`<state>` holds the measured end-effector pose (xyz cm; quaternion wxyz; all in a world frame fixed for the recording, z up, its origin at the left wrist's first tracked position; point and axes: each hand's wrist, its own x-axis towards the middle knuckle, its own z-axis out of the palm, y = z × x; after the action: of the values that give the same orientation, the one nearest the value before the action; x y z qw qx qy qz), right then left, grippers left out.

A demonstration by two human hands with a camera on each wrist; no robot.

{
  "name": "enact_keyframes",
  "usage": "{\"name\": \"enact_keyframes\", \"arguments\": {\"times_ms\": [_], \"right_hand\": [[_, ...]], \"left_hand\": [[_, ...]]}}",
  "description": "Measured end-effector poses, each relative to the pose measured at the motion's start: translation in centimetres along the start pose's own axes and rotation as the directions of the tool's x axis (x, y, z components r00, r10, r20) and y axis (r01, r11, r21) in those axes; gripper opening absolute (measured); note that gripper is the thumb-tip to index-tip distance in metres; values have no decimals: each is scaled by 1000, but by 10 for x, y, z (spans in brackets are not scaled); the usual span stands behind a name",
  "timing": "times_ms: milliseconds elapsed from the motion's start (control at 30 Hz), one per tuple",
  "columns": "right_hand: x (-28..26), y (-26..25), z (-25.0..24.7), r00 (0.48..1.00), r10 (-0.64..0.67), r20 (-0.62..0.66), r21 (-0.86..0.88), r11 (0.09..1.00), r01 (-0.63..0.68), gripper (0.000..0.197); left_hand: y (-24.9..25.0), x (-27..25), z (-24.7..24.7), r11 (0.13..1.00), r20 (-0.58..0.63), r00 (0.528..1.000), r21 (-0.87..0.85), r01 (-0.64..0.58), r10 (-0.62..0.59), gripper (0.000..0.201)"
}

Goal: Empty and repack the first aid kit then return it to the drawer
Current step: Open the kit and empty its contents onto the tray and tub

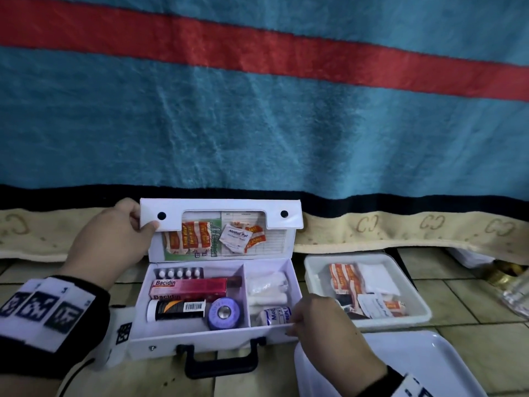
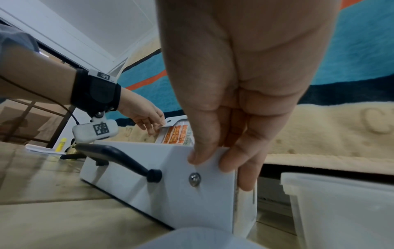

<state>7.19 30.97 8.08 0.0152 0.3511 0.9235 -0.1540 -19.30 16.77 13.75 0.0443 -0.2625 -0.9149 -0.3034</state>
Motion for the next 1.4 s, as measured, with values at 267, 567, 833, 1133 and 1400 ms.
{"name": "enact_keyframes", "arguments": {"times_ms": [267,567,833,1133,1400], "right_hand": [[-17,10,-31,986,-160,45,102,983,155,32],[-13,52,-39,994,94,59,-121,989,-86,40],[-5,38,-31,1000,21,8,-297,955,-17,37],[6,53,-62,986,-84,146,-157,982,106,28],[-8,83,-129,993,-114,-16,-83,990,113,35]], "left_hand": [[5,-10,-8,998,-25,1000,-57,13,-15,28],[16,-32,-5,985,-238,966,-116,-127,97,36],[74,-81,-1,934,-148,929,-64,-351,339,22],[138,-139,64,726,615,564,-19,-688,551,26],[149,-147,102,587,723,373,-55,-808,582,37]]}}
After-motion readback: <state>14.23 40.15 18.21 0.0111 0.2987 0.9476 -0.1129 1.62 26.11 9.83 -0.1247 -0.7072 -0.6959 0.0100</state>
